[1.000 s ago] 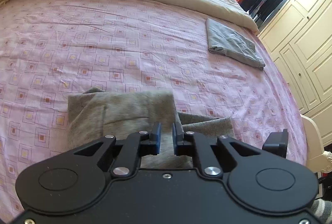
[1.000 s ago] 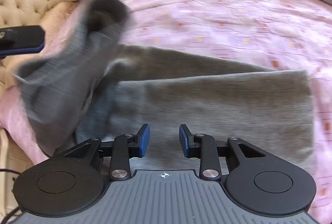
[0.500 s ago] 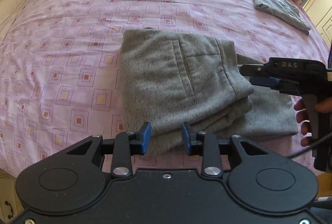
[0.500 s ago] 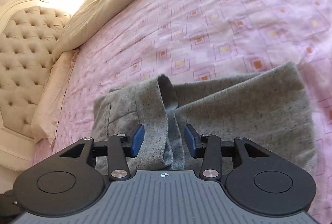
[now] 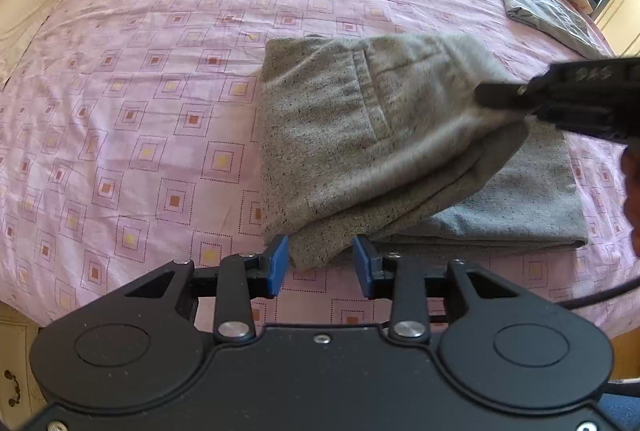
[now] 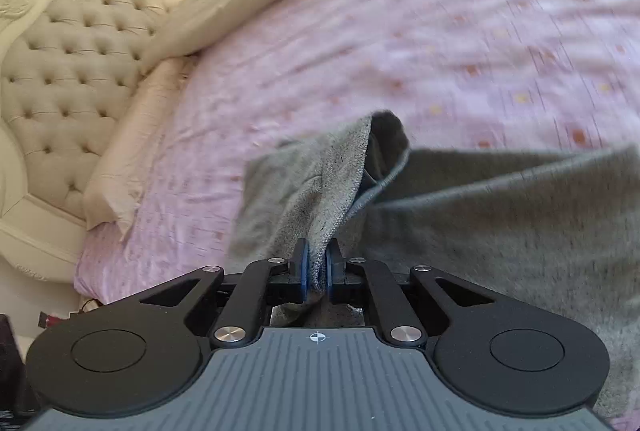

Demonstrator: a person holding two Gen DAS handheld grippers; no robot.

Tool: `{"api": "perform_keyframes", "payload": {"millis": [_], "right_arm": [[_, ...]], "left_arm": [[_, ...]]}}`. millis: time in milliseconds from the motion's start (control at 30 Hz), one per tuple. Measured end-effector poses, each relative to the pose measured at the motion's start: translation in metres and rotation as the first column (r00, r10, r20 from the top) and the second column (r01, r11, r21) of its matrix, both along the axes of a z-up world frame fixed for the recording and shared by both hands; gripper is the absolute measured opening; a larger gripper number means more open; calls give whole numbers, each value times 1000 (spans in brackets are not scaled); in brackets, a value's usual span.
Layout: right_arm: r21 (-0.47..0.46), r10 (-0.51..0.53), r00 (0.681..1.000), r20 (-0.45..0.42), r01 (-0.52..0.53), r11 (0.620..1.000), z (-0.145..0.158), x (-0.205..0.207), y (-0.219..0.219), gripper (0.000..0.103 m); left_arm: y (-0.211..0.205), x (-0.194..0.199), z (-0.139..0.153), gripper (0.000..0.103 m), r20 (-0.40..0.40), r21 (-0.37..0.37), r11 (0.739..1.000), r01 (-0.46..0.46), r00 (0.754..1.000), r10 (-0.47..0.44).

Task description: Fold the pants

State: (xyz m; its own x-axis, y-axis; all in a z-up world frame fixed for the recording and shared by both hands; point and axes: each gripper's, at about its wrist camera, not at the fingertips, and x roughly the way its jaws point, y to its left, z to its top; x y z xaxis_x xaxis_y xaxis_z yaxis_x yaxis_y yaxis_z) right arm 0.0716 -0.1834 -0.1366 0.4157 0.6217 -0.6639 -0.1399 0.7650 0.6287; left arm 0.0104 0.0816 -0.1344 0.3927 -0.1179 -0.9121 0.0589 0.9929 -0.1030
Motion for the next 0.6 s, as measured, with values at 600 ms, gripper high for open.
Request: {"api": "perform_keyframes", "payload": {"millis": [600], "right_arm": [[-307,-193,980,-43,171,936,-37,-28,-102,8]], "left_arm": [[-44,26,-7,44,7,-6,999,41,999,-41]]}}
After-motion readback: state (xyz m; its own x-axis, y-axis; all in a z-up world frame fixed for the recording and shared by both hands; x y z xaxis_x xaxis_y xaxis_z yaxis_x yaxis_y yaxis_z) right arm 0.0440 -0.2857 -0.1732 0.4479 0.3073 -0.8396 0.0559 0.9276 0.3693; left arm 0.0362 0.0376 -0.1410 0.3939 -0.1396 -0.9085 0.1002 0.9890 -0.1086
